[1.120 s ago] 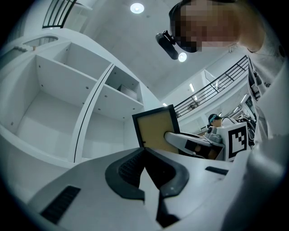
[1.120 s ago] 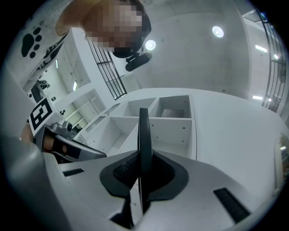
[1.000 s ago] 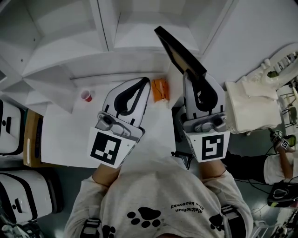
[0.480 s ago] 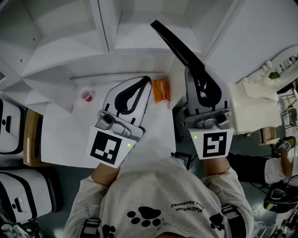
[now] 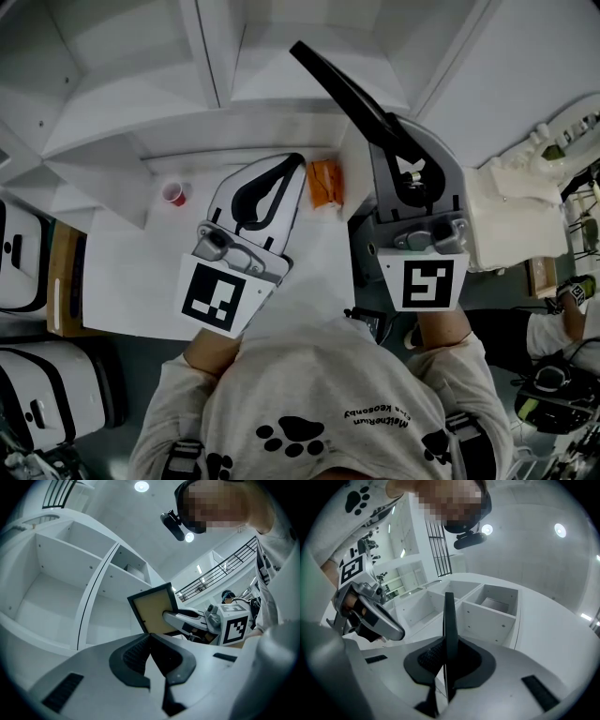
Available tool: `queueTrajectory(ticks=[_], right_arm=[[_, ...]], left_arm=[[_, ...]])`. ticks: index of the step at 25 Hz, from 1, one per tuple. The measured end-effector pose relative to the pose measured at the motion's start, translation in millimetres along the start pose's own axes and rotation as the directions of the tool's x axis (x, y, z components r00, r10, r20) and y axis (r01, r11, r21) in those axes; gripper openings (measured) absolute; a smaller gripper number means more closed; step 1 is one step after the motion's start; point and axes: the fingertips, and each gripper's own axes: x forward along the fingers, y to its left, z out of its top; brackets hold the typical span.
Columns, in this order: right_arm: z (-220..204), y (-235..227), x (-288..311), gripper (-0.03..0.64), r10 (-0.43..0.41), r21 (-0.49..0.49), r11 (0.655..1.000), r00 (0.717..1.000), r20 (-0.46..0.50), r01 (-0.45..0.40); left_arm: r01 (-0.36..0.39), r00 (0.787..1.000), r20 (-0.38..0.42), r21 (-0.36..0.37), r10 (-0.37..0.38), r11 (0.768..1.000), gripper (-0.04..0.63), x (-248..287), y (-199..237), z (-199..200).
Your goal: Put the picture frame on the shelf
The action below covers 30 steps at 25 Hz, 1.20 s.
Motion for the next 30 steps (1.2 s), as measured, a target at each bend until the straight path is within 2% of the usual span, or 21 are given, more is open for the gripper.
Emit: queueTrajectory(ticks=[6,12,20,30], right_arm=[[-12.7,4.1,6.0,0.069,0.036,-0.096,0.995,0.998,-0.041,-0.040],[-21.9,13.4,15.7,0.068,0.088,-0.242,0.964,0.992,-0.087,-0.107],[-36.7,28.8,26.3,0.067,0.125,-0.402,0.898,0.980,-0.153,-0.177],[-58.0,42.3,43.0,0.068,0.143,-0.514,0.823,0.964,-0.225,-0.242]], left_arm=[[0.000,1.000,-0.001,-0.002,0.000,1.000,0.020,2.3,1.3,-3.4],[-0.003,1.000,-0.005,-0.004,0.003,1.000,0.020,3.7,2.6,-4.9],[-0.011,1.000,-0.012,-0.008,0.011,1.000,0.020,3.5,5.0,-8.1],[-0.010,1.000,-0.008,-0.017,0.010,1.000,0.020,5.3,8.4,-9.5]])
